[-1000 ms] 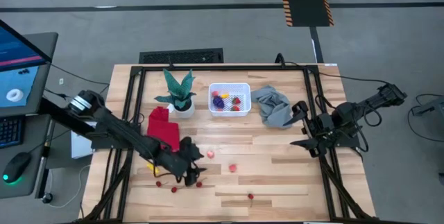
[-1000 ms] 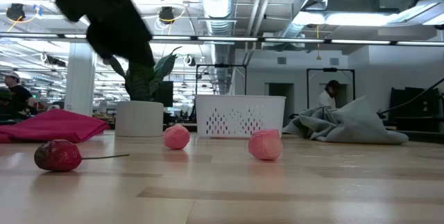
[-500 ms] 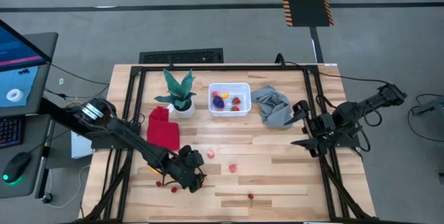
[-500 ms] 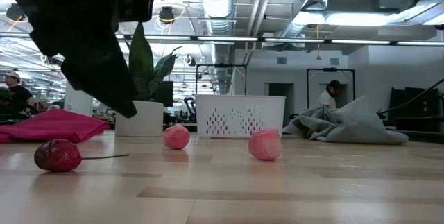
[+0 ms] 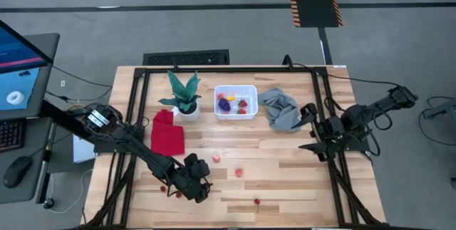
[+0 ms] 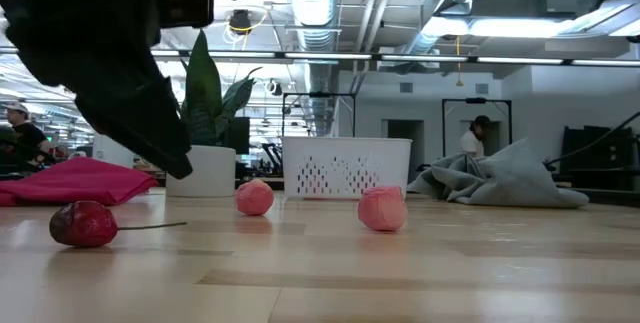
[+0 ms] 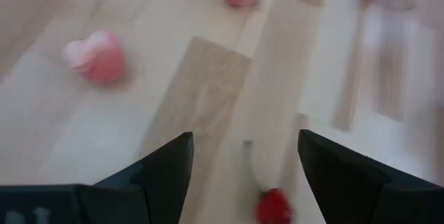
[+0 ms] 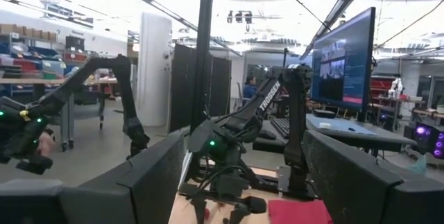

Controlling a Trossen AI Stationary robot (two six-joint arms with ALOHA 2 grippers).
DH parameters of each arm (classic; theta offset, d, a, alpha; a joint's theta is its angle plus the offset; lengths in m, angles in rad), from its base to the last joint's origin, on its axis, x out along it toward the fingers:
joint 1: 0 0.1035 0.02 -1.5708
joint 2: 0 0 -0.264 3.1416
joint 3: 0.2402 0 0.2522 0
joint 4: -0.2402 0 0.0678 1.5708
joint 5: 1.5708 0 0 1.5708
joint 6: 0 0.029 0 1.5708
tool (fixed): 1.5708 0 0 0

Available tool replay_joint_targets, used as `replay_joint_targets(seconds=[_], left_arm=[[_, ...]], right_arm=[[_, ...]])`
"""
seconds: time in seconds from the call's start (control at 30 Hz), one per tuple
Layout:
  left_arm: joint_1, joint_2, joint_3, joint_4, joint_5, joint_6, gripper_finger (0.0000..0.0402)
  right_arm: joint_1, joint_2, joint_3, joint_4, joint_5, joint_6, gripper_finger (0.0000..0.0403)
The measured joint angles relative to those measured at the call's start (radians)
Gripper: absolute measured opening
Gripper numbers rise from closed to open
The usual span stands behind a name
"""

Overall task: Pick and placing Produce into tupperware
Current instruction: Put the red cherry into the white bin

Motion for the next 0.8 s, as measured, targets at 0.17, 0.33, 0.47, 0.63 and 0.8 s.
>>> replay_joint_targets(seconds=[0.17,0.33,0.47,0.63,0.8], left_arm=[[-0.005,0.0,0.0,-0.02,-0.002,-0.02,0.0252],[-0.02,0.013,0.001,-0.014,-0.016,-0.038,0.0251],[-0.031,0.052,0.0,0.005,-0.008,-0.041,0.0251],[-0.034,0.105,0.056,-0.013,-0.008,-0.025,0.0251],[-0.033,0.183,0.146,-0.111,-0.008,-0.003,0.0251]], right_arm=[[0.0,0.003,0.0,0.007,0.0,0.0,0.0317],[0.0,0.003,0.0,0.007,0.0,0.0,0.0317],[0.0,0.003,0.0,0.007,0.0,0.0,0.0317],[0.0,0.003,0.0,0.007,0.0,0.0,0.0317],[0.0,0.003,0.0,0.007,0.0,0.0,0.0317]])
